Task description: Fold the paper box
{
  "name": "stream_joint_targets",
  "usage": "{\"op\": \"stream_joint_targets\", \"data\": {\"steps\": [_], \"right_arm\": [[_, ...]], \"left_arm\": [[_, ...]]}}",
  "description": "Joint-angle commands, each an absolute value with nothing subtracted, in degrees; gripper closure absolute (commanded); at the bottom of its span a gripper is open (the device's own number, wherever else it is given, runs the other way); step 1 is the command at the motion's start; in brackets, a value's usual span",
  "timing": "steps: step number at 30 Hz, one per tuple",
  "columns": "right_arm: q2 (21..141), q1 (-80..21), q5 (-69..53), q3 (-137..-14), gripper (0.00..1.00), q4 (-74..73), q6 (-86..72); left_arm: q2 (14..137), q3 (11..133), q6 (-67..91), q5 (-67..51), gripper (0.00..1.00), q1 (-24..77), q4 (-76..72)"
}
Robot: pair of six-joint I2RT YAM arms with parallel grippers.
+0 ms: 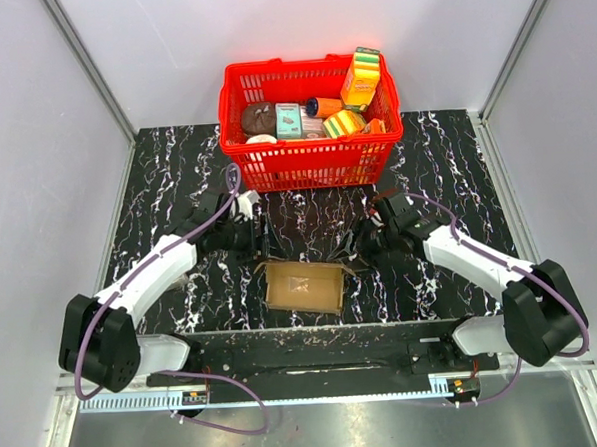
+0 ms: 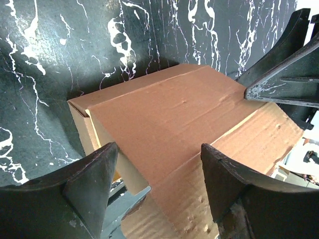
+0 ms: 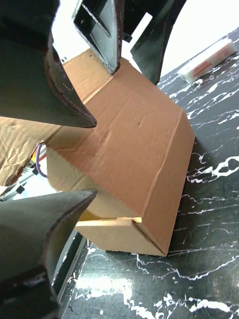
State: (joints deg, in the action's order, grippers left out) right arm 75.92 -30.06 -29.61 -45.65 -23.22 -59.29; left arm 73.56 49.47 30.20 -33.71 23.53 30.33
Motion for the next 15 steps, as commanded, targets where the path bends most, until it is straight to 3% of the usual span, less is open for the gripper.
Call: {"op": "stream_joint_targets", "data": {"steps": [1,5,15], "right_arm": [[75.85,-30.59,-33.13,-44.74,0.43,-18.11,-61.34],[76.02,-30.76,-33.57,-43.77,0.49,-16.17,-62.23],[75.41,-31.73,-29.53,-41.66,0.52,-17.58,-59.15]], "left_arm": [[71.37,48.52,29.71,-34.36,0.28,23.73,29.88],[70.58,47.55,30.15,-34.8,0.29,23.73,29.45],[66.8,41.49,30.68,-32.7,0.34,23.73,28.04]]}}
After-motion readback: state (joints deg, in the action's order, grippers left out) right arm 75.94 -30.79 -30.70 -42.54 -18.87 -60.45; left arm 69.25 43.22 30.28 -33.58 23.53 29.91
